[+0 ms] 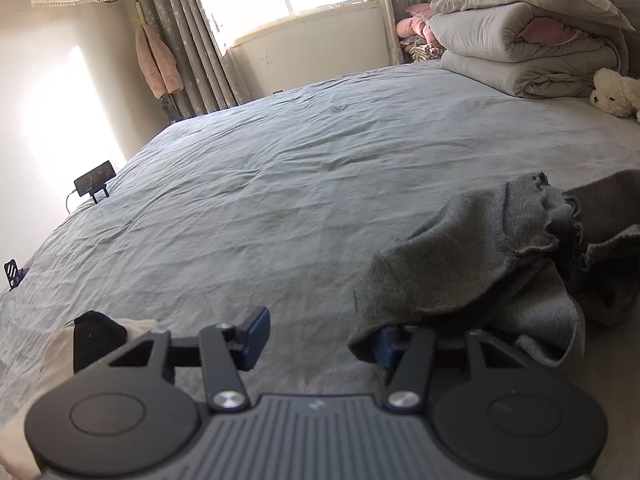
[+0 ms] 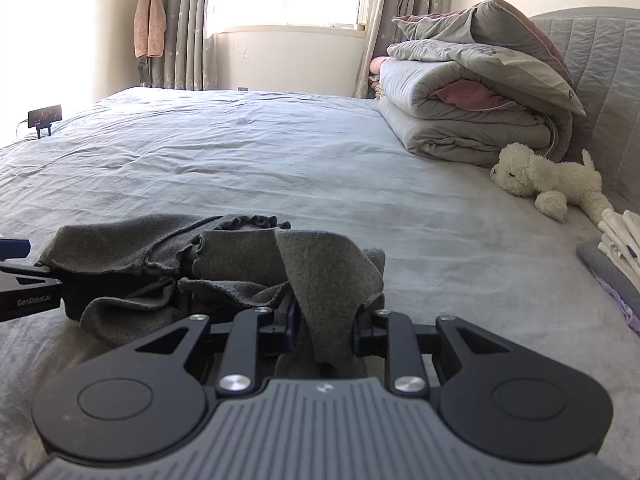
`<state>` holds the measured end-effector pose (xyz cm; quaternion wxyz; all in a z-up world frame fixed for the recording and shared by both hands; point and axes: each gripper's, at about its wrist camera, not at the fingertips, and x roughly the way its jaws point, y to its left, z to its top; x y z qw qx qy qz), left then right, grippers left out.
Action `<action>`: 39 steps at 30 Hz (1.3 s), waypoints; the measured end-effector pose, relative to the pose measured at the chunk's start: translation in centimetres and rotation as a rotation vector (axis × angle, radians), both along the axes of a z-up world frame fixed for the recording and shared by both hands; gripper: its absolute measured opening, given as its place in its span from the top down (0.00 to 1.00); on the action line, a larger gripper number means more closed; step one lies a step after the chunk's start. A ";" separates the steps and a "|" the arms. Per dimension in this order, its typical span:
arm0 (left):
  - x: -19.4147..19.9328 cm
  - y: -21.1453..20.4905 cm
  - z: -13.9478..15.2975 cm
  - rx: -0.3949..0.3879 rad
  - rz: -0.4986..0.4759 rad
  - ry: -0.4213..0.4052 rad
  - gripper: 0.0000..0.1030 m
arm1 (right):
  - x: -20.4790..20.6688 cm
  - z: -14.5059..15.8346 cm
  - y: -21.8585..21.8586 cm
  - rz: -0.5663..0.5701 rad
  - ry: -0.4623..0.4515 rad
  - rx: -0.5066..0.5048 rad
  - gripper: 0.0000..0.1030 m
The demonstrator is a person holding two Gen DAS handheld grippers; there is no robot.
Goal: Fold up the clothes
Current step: 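Grasp the grey sweater with the right gripper while the left gripper grasps another part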
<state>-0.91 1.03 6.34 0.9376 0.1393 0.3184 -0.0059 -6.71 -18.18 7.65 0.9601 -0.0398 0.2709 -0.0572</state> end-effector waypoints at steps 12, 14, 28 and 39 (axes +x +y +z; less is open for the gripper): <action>0.1 1.0 1.0 -0.119 -0.082 0.013 0.97 | -1.2 2.1 -3.6 -0.126 -0.129 -0.030 0.77; 0.3 1.2 1.2 -0.128 -0.085 0.012 0.98 | -1.4 2.4 -4.2 -0.147 -0.151 -0.028 0.77; 0.6 6.6 6.0 -0.307 -0.091 -0.132 0.99 | -4.8 5.9 -6.5 -0.246 -0.491 -0.019 0.77; 1.1 5.5 4.7 -0.239 -0.171 -0.061 0.87 | -2.6 4.8 -9.6 -0.252 -0.272 0.180 0.34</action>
